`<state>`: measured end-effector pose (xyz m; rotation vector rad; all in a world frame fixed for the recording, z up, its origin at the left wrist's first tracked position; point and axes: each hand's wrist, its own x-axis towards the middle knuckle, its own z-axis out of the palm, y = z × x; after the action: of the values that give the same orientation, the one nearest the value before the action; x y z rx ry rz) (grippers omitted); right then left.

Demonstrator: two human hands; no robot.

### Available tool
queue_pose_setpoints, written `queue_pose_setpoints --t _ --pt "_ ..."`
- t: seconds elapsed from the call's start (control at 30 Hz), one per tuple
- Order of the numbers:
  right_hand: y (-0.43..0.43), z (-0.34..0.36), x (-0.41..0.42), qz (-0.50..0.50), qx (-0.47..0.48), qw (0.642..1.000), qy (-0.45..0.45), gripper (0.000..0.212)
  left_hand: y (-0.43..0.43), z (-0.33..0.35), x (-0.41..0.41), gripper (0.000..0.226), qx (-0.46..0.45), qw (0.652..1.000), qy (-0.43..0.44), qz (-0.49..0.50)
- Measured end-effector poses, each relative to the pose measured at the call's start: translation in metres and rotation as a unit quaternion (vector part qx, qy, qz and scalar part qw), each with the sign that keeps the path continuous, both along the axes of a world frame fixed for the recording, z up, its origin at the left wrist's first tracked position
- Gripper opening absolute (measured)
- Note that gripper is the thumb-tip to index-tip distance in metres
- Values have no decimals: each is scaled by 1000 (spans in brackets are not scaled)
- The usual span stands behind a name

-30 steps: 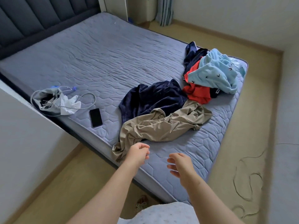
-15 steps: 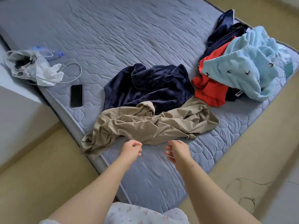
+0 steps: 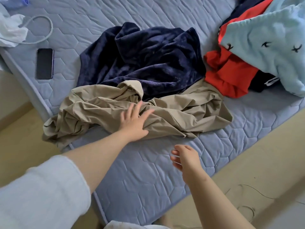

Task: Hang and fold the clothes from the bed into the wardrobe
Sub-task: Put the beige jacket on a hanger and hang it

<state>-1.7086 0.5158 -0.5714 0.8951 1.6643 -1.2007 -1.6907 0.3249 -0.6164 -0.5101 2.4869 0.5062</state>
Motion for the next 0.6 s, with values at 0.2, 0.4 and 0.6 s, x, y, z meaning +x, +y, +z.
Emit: queue_pose_setpoints --t 0.2,0.4,0.6 --pt "11 -8 4 4 2 1000 1 16 -3 -25 11 58 1 986 -139 95" --pt "0 13 30 0 -19 999 -28 15 21 8 75 36 167 959 -115 198" --pt "-25 64 67 -16 -73 996 -52 15 23 79 116 34 252 931 -43 261"
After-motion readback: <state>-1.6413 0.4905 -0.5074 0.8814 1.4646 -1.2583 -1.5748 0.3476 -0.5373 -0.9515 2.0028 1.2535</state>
